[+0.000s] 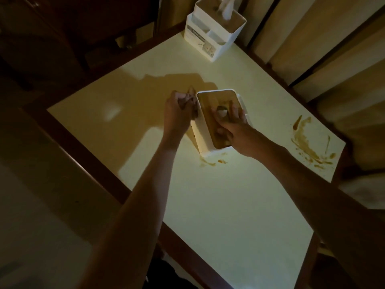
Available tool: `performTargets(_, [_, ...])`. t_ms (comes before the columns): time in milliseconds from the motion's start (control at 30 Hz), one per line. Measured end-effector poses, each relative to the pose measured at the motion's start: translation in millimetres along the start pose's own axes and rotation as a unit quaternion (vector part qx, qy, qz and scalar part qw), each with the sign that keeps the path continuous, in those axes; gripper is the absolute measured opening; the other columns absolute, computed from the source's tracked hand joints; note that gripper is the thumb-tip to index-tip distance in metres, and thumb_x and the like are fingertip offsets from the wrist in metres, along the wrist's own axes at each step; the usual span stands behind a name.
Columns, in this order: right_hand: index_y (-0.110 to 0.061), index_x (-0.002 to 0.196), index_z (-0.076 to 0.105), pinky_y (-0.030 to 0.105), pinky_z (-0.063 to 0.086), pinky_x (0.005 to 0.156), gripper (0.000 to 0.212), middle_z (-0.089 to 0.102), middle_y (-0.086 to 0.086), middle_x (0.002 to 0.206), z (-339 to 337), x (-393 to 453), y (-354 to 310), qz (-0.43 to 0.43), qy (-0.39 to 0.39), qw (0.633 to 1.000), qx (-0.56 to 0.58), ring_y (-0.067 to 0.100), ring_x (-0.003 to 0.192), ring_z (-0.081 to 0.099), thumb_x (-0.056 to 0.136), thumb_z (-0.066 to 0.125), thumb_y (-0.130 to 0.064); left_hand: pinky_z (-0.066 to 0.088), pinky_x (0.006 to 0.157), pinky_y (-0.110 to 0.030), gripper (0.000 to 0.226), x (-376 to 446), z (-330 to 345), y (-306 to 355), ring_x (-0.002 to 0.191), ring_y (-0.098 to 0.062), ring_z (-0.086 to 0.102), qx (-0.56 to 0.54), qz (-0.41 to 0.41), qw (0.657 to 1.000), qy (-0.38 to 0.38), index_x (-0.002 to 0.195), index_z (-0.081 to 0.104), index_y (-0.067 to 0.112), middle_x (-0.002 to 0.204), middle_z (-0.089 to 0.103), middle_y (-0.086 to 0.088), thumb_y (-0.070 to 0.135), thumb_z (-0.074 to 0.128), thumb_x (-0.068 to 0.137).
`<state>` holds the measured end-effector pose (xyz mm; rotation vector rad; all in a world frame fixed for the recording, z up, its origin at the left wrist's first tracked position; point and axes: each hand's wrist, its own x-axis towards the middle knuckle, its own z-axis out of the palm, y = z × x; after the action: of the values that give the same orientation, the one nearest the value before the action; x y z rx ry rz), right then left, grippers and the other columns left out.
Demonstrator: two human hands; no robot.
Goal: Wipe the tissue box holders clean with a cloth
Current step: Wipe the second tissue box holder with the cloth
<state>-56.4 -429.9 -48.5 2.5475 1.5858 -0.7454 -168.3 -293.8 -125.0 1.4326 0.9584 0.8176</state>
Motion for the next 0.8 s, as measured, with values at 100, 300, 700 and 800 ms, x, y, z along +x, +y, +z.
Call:
performTargets(100, [-0.046,0.145,-0.005,0.054,0.003,0.115,0.054,-0.021,0.009,0.157,-1.2,-1.5,-3.0,0.004,-0.006,1.000,0.009,0.039,0.142,-0.019,0.101,0.025,-0.039,0.047,0.055,-0.029,0.013,-23.8,6.3,-11.1,0.059,-0.016,0.059,0.009,-0.022,1.000,0.007,0.078,0.047,0.019,0.067,0.061,-0.002,0.016,0.054,0.088])
performTargets(300, [-0.045,0.146,-0.004,0.052,0.003,0.115,0.054,-0.020,0.009,0.157,-0.1,-1.7,-4.4,0.009,0.004,1.000,0.001,0.040,0.142,-0.018,0.101,0.025,-0.041,0.044,0.065,-0.022,0.011,-121.0,3.5,-27.6,0.080,-0.022,0.059,0.178,0.075,0.979,-0.063,0.087,0.059,0.007,0.088,0.061,-0.008,0.006,0.067,0.081])
performTargets(700, [-0.048,0.145,-0.003,0.050,0.001,0.116,0.054,-0.021,0.007,0.158,-0.5,-1.5,-3.4,0.006,-0.003,1.000,0.023,0.037,0.143,-0.019,0.101,0.026,-0.041,0.041,0.063,-0.030,0.004,9.0,3.9,-15.0,0.079,-0.029,0.061,0.276,0.073,0.958,-0.023,0.088,0.056,0.004,0.086,0.068,-0.014,0.006,0.054,0.087])
performTargets(800, [-0.047,0.146,-0.002,0.049,0.000,0.116,0.053,-0.020,0.007,0.158,-1.1,-1.7,-3.5,0.009,0.001,1.000,0.018,0.037,0.143,-0.018,0.101,0.026,-0.042,0.040,0.066,-0.024,0.014,-17.8,2.3,-24.3,0.084,-0.025,0.062,0.201,0.019,0.979,-0.008,0.096,0.057,0.005,0.092,0.068,-0.010,0.006,0.056,0.082])
